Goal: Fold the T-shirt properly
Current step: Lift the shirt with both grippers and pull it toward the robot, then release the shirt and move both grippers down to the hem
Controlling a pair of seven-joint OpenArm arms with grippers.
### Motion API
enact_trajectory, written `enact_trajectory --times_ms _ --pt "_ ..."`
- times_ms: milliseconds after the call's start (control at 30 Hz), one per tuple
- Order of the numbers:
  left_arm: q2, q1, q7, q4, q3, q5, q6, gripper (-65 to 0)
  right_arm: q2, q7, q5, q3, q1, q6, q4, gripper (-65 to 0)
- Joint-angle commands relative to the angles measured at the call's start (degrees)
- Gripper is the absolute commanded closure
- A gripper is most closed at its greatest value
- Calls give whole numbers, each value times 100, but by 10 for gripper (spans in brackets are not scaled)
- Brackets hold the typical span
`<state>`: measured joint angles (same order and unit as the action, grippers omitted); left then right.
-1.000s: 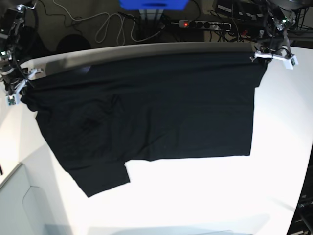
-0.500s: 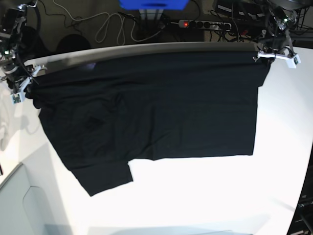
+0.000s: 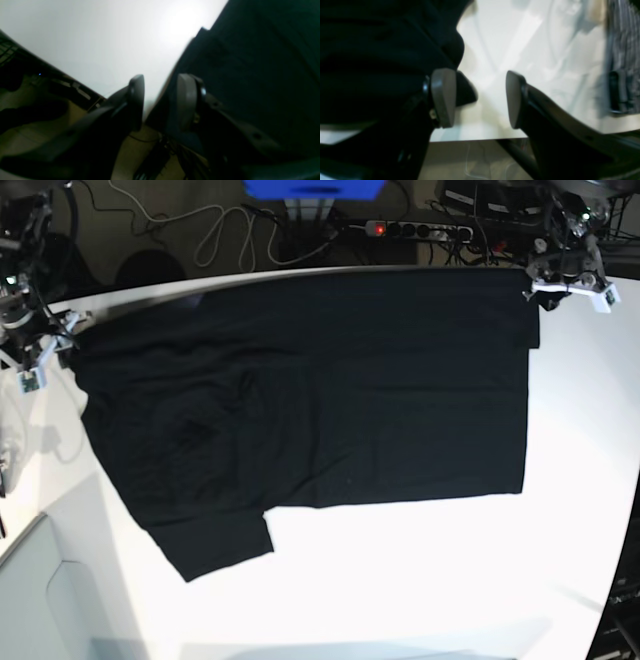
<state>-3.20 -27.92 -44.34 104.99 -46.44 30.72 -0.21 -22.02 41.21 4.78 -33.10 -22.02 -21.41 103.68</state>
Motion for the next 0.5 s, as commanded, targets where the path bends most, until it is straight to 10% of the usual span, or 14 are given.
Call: enact_trajectory --times_ms 0,467 --pt "-71 -8 95 99 -38 36 8 -216 -88 -90 37 -88 -35 88 239 -310" --pt "-71 194 122 600 -231 36 8 -315 -18 226 37 -61 193 88 485 -312"
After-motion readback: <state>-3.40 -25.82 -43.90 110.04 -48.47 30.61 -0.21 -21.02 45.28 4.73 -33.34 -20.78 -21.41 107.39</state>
